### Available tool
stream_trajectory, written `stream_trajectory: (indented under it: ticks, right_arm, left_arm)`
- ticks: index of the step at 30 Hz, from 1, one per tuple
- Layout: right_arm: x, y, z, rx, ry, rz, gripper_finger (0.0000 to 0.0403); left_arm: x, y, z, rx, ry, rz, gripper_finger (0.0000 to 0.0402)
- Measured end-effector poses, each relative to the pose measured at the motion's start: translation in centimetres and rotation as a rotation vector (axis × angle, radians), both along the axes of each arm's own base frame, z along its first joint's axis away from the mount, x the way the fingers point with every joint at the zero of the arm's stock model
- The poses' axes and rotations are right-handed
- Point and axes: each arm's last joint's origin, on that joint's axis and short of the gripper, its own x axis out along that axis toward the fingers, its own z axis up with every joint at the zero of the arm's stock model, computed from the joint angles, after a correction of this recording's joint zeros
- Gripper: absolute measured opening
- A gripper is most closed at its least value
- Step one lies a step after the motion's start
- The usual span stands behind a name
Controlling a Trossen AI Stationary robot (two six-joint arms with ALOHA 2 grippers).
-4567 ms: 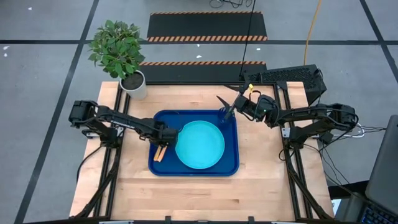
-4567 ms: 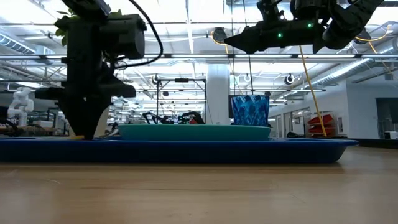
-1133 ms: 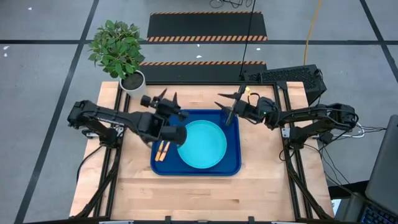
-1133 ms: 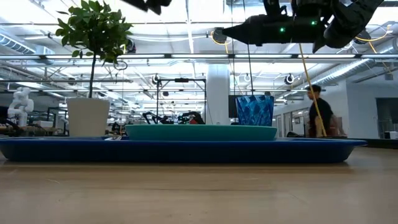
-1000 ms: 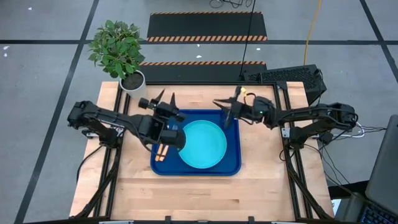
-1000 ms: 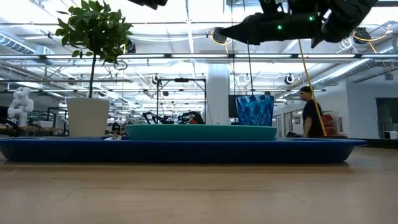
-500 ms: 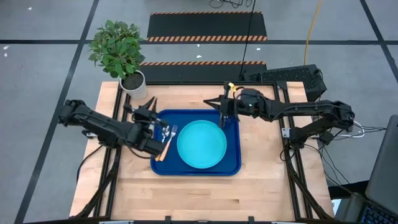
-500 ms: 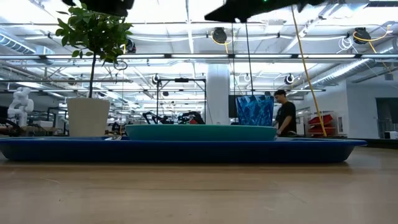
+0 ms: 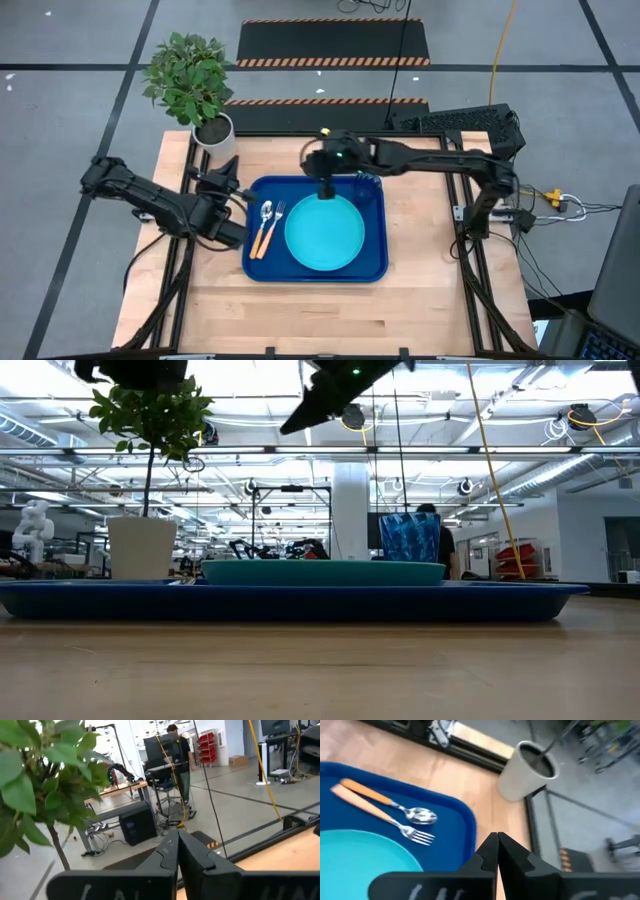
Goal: Pick and place plate/cup/fork/spoon on tray
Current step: Adjust the yellow fork on the blue serving tray
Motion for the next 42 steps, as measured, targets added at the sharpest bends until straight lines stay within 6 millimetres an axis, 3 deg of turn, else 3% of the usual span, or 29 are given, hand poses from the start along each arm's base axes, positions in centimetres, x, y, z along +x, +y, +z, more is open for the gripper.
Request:
stream_trajectory:
  ticks: [6, 11, 17, 23, 31, 36, 42]
  right_arm:
    - [3.1, -0.8, -0.3, 0.169, 0.033, 0.039, 0.0]
    - [5.2, -0.8, -1.6, 0.288, 0.069, 0.104, 0.0]
    - [7.6, 0.6, -3.9, 0.351, 0.112, 0.152, 0.0]
    - [9.6, 2.6, -5.3, 0.407, 0.109, 0.213, 0.0]
    - [10.9, 5.7, -6.2, 0.415, 0.079, 0.27, 0.0]
    - [10.7, 7.1, -6.5, 0.41, 0.108, 0.294, 0.0]
    - [10.2, 8.2, -7.3, 0.404, 0.208, 0.304, 0.0]
  left_arm:
    - [-1.7, 0.6, -1.6, -0.015, -0.046, 0.0, 0.0004]
    - [-3.5, 1.4, -1.3, -0.028, -0.094, 0.009, 0.001]
    - [-5.3, 1.8, -0.1, -0.023, -0.087, -0.006, 0.0007]
    - [-5.6, 1.7, 0.0, -0.025, -0.09, -0.023, 0.0019]
    - [-5.6, 1.7, 0.0, -0.018, -0.072, -0.022, 0.0005]
    - [-5.6, 1.7, 0.0, -0.018, -0.073, -0.022, 0.0017]
    - [-5.6, 1.5, 0.0, -0.021, -0.079, -0.038, 0.0004]
